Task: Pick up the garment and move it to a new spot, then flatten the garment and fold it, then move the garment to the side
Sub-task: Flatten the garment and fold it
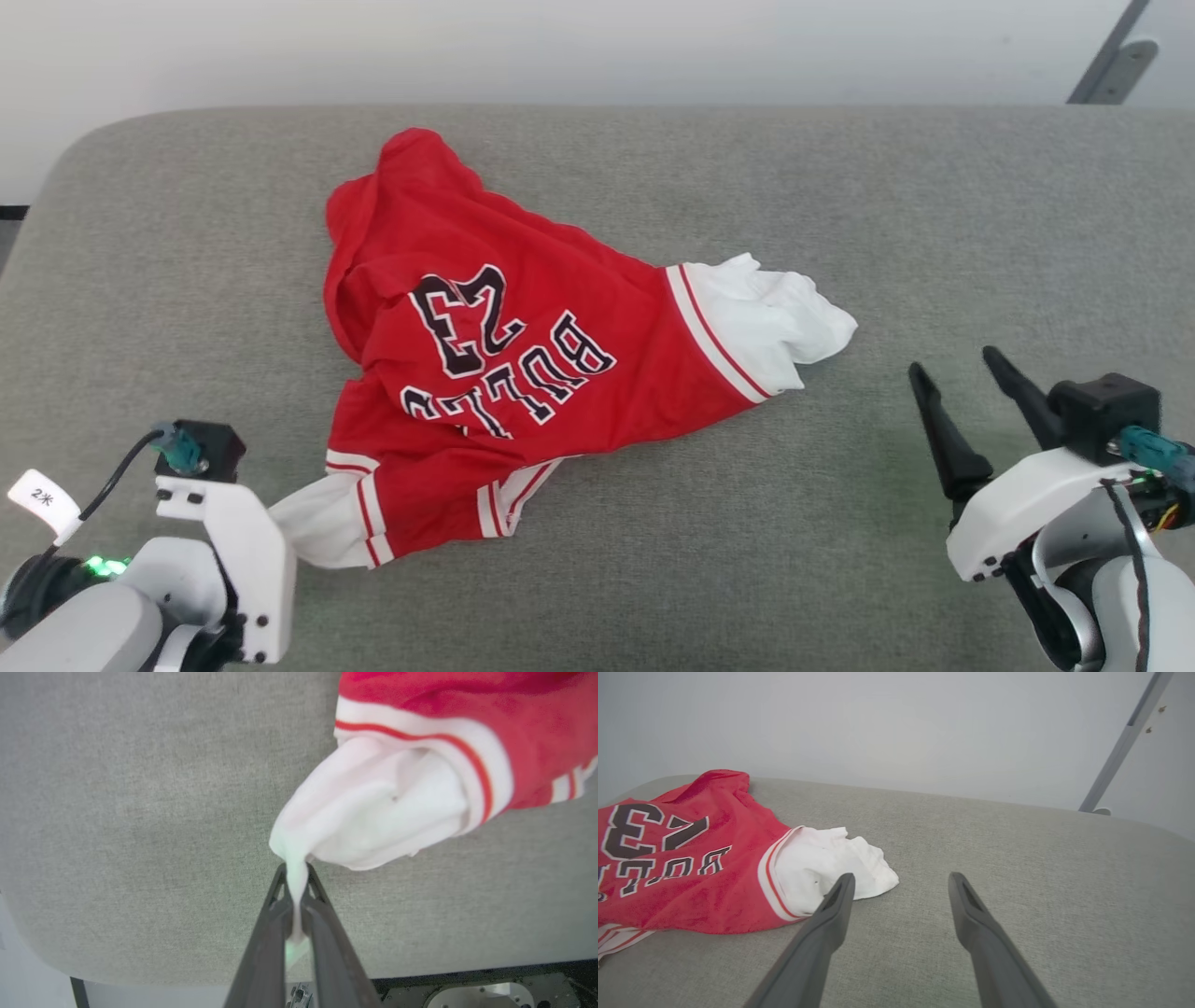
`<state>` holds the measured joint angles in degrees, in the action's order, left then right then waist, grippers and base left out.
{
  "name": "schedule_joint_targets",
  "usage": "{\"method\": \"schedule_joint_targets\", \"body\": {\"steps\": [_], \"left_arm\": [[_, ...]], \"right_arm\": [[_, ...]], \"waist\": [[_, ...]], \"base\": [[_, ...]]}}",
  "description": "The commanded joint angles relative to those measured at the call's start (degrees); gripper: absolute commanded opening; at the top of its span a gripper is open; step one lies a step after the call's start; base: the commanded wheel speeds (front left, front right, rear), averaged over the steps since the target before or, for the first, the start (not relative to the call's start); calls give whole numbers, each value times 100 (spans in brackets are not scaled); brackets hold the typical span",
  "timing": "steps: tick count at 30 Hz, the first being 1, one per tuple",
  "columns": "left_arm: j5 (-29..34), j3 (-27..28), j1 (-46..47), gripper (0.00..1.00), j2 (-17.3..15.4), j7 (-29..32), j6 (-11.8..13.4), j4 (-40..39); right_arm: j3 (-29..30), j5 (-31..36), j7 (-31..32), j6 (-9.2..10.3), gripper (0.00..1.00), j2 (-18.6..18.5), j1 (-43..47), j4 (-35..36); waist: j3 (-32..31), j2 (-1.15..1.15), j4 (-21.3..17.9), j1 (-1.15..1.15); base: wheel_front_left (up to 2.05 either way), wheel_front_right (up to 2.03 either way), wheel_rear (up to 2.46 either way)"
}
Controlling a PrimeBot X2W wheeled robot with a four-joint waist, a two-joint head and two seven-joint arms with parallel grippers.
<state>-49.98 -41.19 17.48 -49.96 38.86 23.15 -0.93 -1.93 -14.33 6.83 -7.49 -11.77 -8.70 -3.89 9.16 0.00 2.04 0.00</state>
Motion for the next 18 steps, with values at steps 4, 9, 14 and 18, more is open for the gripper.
{"method": "schedule_joint_targets", "body": {"steps": [4, 9, 14, 18], "left_arm": [[-115, 190, -11, 100, 240, -518, -153, -148], [-34, 374, -19, 100, 532, -1354, -337, -438], [128, 499, -149, 100, 809, -2231, -460, -669], [332, 568, -237, 100, 992, -2914, -500, -796]], "right_arm": [[-263, -166, 241, 1, 100, -229, -107, -128], [-600, -349, 536, 1, 100, -555, -411, -444], [-935, -642, 869, 1, 100, -924, -868, -988], [-1264, -806, 1116, 0, 100, -1203, -1303, -1502]], "waist": [[-83, 0, 172, 0], [-108, 0, 404, 0], [-70, 0, 716, 0], [-9, 0, 987, 0]], "base": [[0, 0, 0], [0, 0, 0], [0, 0, 0], [0, 0, 0]]}}
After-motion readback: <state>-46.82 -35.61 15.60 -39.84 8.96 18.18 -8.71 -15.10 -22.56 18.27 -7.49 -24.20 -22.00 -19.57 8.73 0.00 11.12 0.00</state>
